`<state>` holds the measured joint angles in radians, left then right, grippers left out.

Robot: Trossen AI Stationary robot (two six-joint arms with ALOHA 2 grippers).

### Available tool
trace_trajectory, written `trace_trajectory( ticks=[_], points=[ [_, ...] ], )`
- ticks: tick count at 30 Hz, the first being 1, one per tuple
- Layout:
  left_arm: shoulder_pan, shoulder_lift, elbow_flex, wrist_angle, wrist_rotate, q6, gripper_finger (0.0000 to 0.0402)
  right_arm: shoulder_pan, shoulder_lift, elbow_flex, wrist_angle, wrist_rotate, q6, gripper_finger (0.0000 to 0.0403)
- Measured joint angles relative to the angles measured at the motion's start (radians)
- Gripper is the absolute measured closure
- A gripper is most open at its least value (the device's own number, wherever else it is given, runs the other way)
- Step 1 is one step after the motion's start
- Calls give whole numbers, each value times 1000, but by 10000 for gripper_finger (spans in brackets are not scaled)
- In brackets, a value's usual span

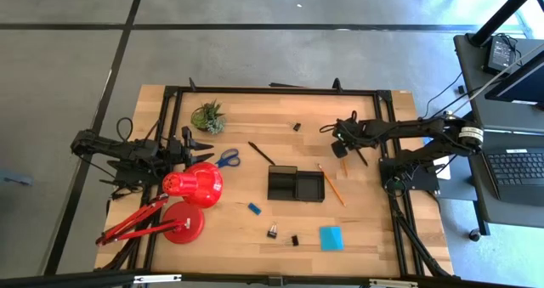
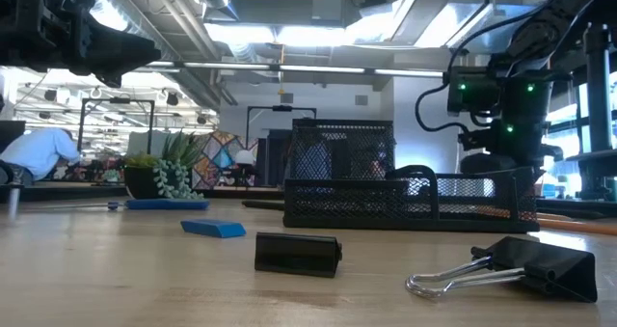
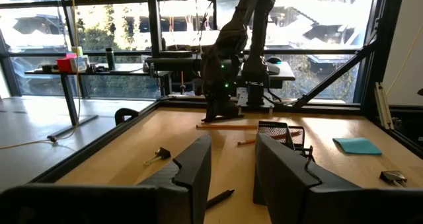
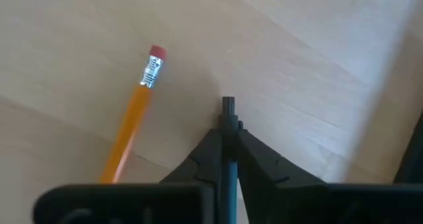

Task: Pick and place office supplies into organizer
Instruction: Put the right black pen into the black desk organizer

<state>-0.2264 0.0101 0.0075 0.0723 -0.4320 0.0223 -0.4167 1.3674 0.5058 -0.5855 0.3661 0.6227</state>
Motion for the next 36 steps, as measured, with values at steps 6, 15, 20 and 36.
trace_trajectory(
  ticks=[6,15,20,36],
  points=[
    [0,0,0,0,0,0,290,5,4,66,-63,-34,-10,365],
    [0,0,0,0,0,0,290,79,2,247,-106,-63,-97,368],
    [0,0,0,0,0,7,290,170,1,384,-56,-104,-173,364],
    [0,0,0,0,0,25,290,517,0,424,755,-108,-553,362]
  ],
)
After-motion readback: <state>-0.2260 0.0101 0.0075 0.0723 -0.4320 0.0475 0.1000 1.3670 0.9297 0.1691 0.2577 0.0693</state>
